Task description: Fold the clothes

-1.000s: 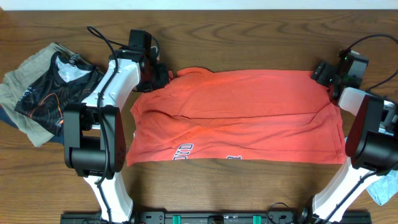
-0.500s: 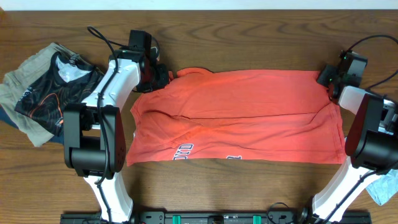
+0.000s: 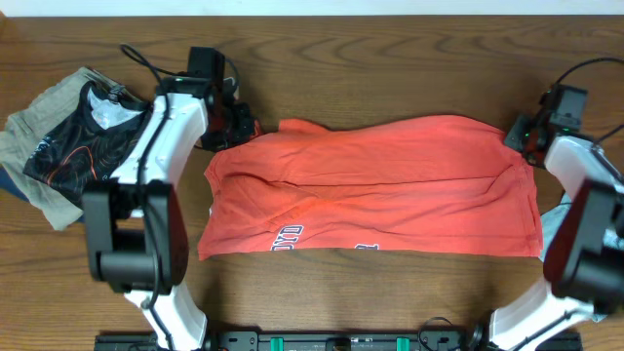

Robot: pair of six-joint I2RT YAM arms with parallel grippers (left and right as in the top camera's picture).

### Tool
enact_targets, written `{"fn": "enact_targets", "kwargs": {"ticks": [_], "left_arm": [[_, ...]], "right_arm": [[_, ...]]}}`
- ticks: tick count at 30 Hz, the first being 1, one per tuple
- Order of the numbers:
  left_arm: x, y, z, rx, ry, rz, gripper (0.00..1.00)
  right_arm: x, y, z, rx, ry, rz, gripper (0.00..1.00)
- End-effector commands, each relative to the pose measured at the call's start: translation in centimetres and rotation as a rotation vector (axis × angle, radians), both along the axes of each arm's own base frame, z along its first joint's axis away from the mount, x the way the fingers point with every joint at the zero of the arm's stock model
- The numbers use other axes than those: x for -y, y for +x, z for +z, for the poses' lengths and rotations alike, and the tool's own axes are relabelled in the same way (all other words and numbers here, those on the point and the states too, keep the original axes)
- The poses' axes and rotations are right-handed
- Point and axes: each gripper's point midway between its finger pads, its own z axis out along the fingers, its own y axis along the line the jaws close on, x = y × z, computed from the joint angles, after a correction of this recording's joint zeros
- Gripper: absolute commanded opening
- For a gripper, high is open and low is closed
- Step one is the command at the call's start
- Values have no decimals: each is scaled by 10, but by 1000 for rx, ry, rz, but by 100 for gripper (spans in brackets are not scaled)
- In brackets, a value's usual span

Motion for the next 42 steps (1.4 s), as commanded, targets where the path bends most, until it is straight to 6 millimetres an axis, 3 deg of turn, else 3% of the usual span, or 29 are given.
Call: {"fn": "enact_targets", "kwargs": {"ticks": [1, 7, 13, 17, 23, 28, 32, 37, 42], "left_arm": [[-2, -13, 11, -22, -1, 7, 6], [-5, -49, 7, -171, 12, 4, 6], [-14, -75, 6, -277, 61, 4, 6], [-27, -89, 7, -329, 131, 9, 6], [-37, -99, 8, -379, 132, 39, 7], [-41, -89, 17, -310, 119, 62, 6], [-42, -80, 42, -195, 113, 71, 6], [-43, -88, 70, -121, 110, 75, 6], [-47, -104, 62, -180, 134, 78, 6]], "right_arm": [[3, -12, 45, 47, -26, -25, 1], [5, -51, 71, 0, -8, -66, 1], [17, -99, 58, -150, 48, -143, 1], [18, -119, 51, -211, 98, -169, 1], [13, -134, 47, -274, 115, -160, 1], [15, -140, 46, -302, 104, -170, 1], [17, -144, 45, -321, 92, -178, 1], [20, -148, 45, -334, 74, -190, 1], [20, -148, 45, -333, 74, -190, 1]]}}
